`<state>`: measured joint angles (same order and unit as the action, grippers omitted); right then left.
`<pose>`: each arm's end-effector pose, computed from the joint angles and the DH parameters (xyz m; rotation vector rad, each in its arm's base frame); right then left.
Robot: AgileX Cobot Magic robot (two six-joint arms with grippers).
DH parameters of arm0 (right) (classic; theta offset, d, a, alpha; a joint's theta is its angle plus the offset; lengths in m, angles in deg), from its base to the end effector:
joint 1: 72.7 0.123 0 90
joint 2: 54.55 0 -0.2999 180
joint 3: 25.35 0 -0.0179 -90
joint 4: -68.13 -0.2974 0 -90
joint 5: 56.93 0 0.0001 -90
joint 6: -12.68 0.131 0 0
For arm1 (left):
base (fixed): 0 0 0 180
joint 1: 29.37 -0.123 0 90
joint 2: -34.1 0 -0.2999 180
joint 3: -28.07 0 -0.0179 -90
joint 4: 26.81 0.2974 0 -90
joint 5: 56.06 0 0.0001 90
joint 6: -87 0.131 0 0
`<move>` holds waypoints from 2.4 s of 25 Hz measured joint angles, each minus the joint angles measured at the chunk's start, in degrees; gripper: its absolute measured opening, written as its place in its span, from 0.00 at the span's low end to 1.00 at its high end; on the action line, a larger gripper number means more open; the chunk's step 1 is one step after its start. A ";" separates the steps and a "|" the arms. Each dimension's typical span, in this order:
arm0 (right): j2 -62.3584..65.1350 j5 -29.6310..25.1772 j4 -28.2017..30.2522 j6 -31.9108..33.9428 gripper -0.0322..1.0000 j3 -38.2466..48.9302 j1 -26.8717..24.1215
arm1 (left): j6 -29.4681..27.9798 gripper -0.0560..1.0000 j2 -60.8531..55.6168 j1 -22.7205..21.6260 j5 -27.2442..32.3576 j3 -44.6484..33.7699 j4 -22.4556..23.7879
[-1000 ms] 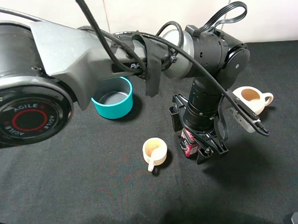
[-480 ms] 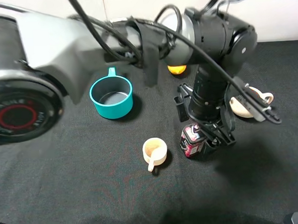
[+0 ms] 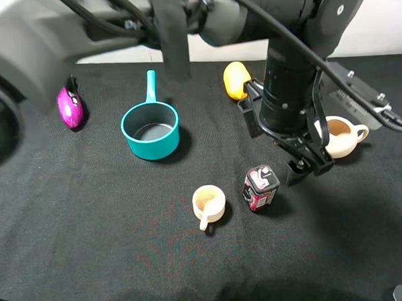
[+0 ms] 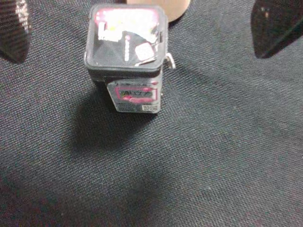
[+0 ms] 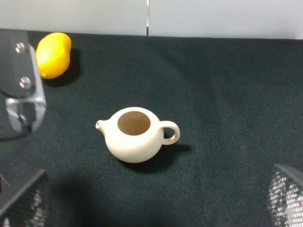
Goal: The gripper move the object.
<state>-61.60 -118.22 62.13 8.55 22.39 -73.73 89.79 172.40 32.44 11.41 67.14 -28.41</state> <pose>0.0525 0.0111 0.2887 -0.0618 2.0213 0.0678 0.2570 -0.4867 0.1650 1.5646 2.4961 -0.2038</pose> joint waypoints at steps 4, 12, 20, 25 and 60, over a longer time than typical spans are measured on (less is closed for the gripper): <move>0.00 0.00 0.00 0.00 0.70 0.00 0.00 | 0.00 0.98 -2.28 0.00 0.06 0.00 1.14; 0.00 0.00 0.00 0.00 0.70 0.00 0.00 | 0.00 0.98 -6.60 0.00 0.12 0.00 4.19; 0.00 0.00 0.00 0.00 0.70 0.00 0.00 | -0.31 0.98 -10.78 0.00 0.12 -1.29 6.34; 0.00 0.00 0.00 0.00 0.70 0.00 0.00 | -1.56 0.98 -14.90 0.00 0.12 -5.26 7.87; 0.00 0.00 0.00 0.00 0.70 0.00 0.00 | -15.53 0.99 -51.63 0.00 0.17 -38.91 12.44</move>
<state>-61.60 -118.22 62.13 8.55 22.39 -73.73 74.26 120.78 32.44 11.58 28.23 -15.97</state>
